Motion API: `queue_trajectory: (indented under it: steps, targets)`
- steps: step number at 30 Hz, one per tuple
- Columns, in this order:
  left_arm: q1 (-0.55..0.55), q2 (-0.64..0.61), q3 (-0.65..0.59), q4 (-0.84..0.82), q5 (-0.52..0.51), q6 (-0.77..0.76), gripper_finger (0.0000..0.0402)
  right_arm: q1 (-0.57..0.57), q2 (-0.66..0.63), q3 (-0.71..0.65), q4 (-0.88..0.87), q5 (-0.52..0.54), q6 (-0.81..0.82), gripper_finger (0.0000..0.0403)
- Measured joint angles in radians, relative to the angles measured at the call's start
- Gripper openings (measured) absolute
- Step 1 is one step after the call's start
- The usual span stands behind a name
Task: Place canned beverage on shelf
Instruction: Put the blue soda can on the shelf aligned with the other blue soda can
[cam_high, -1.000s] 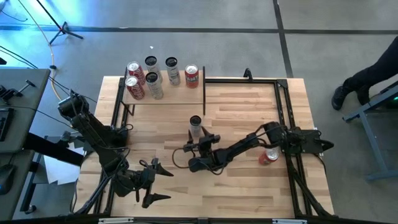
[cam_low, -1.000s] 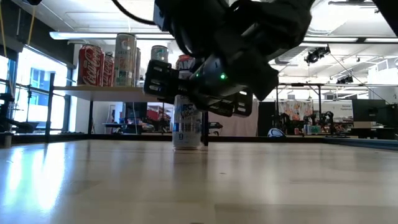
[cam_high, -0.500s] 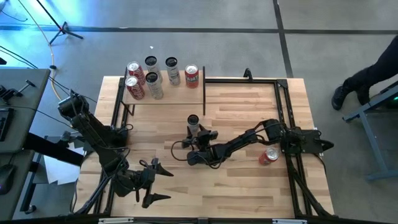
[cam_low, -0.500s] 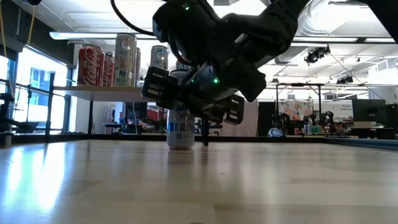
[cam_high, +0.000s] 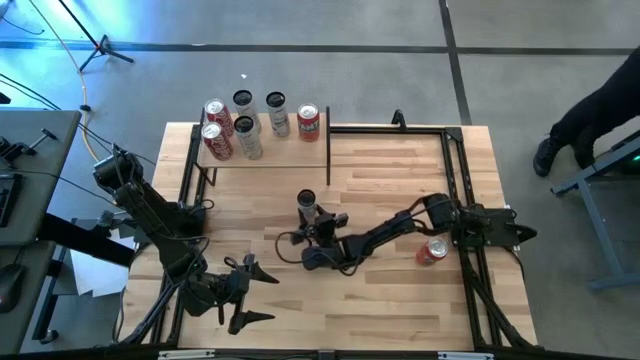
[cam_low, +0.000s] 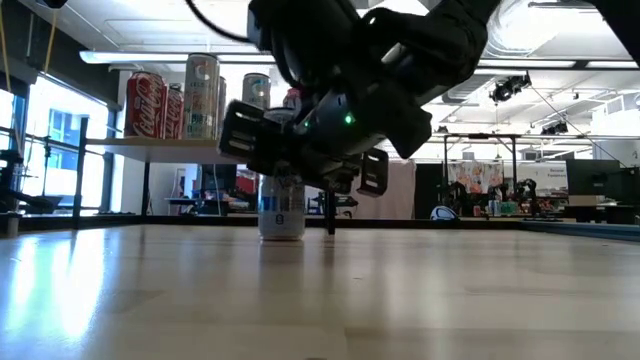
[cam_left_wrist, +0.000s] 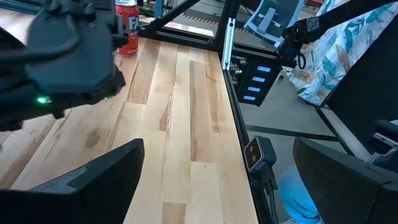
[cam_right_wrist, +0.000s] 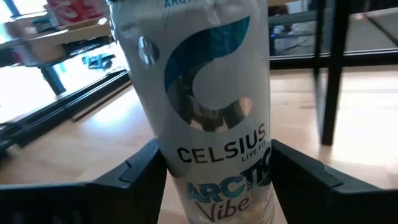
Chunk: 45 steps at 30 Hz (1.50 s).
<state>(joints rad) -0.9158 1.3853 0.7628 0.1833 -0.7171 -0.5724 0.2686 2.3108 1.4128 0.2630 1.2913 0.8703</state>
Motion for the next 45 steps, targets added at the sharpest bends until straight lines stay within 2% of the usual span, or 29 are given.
queue_trajectory:
  steps: [5, 12, 20, 24, 31, 39, 45]
  targets:
    - [0.0, 0.0, 0.0, 0.0, 0.0, 0.0, 0.0387, 0.02, 0.002, 0.01, 0.082, -0.003, -0.103, 0.023]
    - [0.0, 0.0, 0.0, 0.0, 0.0, 0.0, 0.0387, 0.029, 0.002, 0.16, -0.025, 0.045, -0.223, 0.023]
    - [0.0, 0.0, 0.0, 0.0, 0.0, 0.0, 0.0388, 0.026, 0.002, 0.421, -0.354, 0.059, -0.071, 0.023]
    - [0.0, 0.0, 0.0, 0.0, 0.0, 0.0, 0.0388, 0.008, 0.001, 0.498, -0.426, 0.054, -0.048, 0.023]
    - [0.0, 0.0, 0.0, 0.0, 0.0, 0.0, 0.0388, -0.042, 0.0, 0.538, -0.416, 0.012, -0.144, 0.0232]
    - [0.0, 0.0, 0.0, 0.0, 0.0, 0.0, 0.0388, -0.086, 0.0, 0.538, -0.395, -0.026, -0.146, 0.0231]
    - [0.0, 0.0, 0.0, 0.0, 0.0, 0.0, 0.0388, -0.089, 0.0, 0.538, -0.25, -0.001, -0.33, 0.0231]
